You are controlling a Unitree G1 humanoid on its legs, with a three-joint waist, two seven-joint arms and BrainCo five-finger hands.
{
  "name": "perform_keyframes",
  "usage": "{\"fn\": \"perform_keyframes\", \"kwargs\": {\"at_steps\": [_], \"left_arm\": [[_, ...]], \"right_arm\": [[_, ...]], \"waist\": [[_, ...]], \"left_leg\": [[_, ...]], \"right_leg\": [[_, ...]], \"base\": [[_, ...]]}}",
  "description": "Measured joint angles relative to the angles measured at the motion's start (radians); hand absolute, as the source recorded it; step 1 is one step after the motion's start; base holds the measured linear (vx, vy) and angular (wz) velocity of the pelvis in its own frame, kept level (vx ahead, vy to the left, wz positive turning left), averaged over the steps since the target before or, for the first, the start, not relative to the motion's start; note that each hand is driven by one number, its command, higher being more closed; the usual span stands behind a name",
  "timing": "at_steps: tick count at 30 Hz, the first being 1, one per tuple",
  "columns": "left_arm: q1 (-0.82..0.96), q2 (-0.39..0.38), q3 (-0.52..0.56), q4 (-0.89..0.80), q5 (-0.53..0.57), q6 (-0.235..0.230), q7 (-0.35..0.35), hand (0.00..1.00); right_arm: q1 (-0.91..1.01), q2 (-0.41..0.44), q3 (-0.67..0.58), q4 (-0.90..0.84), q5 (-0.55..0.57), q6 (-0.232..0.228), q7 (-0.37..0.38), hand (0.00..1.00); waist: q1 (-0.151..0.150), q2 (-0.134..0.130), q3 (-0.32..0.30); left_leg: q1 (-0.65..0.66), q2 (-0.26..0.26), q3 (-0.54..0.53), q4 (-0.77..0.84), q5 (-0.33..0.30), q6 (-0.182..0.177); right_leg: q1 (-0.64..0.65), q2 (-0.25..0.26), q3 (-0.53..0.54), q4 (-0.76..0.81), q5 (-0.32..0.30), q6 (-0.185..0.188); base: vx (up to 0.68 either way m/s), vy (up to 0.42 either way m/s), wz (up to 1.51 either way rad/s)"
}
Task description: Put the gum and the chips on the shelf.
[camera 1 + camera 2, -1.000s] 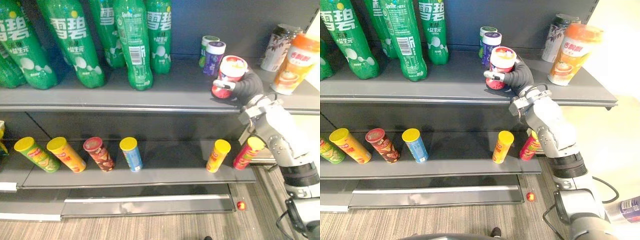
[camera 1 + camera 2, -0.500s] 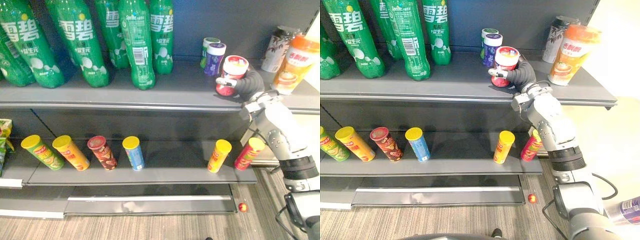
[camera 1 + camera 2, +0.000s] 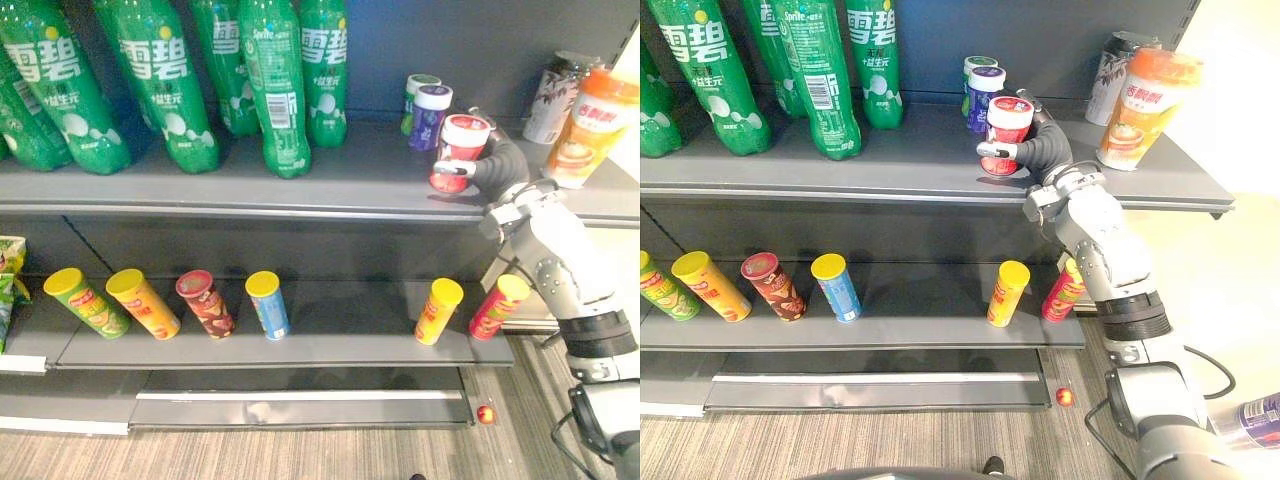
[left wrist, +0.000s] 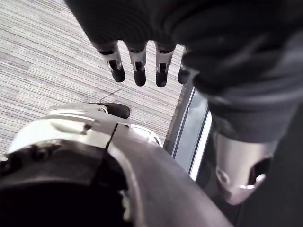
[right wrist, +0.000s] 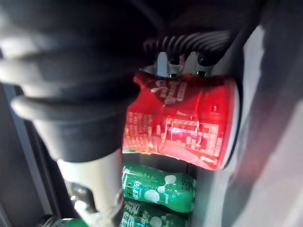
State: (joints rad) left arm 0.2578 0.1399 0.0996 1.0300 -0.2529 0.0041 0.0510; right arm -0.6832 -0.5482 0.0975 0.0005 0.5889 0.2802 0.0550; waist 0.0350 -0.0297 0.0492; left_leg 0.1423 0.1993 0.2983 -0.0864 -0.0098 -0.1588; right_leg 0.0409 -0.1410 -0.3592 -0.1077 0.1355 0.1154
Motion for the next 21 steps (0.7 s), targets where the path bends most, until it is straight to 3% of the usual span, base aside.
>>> {"fn": "perform_keyframes", "kwargs": {"at_steps": [13, 21], "left_arm": [[-0.001, 0.001, -0.007, -0.006, 0.0, 0.001, 0.0, 0.0], [-0.006, 0.002, -0.01, -0.006, 0.0, 0.002, 0.0, 0.0]], "right_arm": [[0.0, 0.0, 0.0, -0.021, 0.0, -0.005, -0.005, 0.0], [0.0, 0.0, 0.0, -0.027, 0.0, -0.032, -0.053, 0.0]], "waist": [[-0.001, 0.002, 0.012], [0.0, 0.002, 0.021]], "left_leg": [[0.0, 0.002, 0.001, 0.0, 0.0, 0.0], [0.001, 0.002, 0.002, 0.0, 0.0, -0.001]], "right_leg": [[0.0, 0.002, 0.001, 0.0, 0.0, 0.0], [0.0, 0.003, 0.002, 0.0, 0.0, 0.0]], "base": [[0.0, 0.0, 0.0], [0.0, 0.0, 0.0]]}}
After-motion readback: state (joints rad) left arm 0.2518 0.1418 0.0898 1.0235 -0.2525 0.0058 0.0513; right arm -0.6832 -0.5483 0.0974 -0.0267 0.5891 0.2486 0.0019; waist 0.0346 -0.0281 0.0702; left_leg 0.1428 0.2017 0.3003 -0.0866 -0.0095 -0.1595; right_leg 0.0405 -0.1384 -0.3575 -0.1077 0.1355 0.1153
